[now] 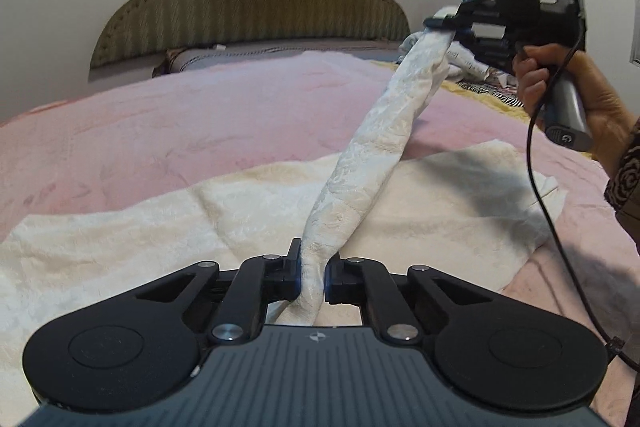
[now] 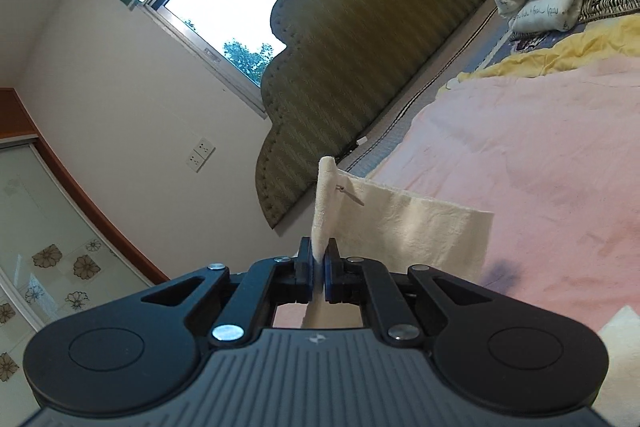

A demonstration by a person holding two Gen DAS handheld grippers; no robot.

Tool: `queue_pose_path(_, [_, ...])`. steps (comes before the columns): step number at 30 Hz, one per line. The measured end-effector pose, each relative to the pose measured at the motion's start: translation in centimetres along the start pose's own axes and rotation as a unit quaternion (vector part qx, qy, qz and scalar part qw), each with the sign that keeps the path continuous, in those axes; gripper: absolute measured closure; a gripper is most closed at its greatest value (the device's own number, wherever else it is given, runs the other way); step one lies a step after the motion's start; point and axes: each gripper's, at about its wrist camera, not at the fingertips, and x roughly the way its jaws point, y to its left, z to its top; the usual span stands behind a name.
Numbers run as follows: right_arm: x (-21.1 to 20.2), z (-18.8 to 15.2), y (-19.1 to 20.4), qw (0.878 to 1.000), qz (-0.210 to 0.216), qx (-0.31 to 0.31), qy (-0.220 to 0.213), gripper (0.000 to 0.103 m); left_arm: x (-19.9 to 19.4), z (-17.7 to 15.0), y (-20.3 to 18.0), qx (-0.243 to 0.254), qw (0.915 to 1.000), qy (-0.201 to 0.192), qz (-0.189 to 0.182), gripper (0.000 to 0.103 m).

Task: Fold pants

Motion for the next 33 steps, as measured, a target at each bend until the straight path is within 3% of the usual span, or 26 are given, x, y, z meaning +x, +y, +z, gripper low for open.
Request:
queue_pose_path(5, [-1.2,0.2,-0.6,1.0,0.015,0.021,-0.012,0.097,-1.4,0.7,0.9,-0.018,0.9988,-0.045,-0.002,0.093])
queue_pose_path(8, [-2.7,0.1,-0.5,0.999,0.032,0.004,-0.027,0.097,-1.2,0.4,1.0,-0.021,0.9991,-0.029,-0.023,0.093])
queue_pose_path(11, [-3.9,-0.6,-1.7,1.0,-0.017,0.0,-0.014,0.097,-0.8,-1.0,-0.2,0.012,0.9989,-0.009,-0.043,0.093])
queue_pose_path(16, [-7.4,-2.5,-5.6,0.995,-0.085,0.047,-0.007,0.097,-0.9,-2.1,-1.2,0.052,0.9974,-0.013,-0.048,0.093])
queue_pose_path(24, [-13.0,-4.9,-4.9,0.989,-0.14,0.008,-0.036,0.097,-1.8,-2.7,-0.6,0.063,0.9954,-0.019,-0.07,0.093])
queue_pose_path(29, [-14.5,-6.6,-5.6,0.984,-0.177,0.008,-0.02,0.097,-1.9,-3.7,-0.5,0.073,0.9943,-0.001,-0.077,0.093])
queue_pose_path(33, [-15.7,-7.2,-6.4,0.983,-0.182,0.028,-0.015,0.097,-2.5,-3.9,-0.5,0.089,0.9924,-0.006,-0.084,0.093])
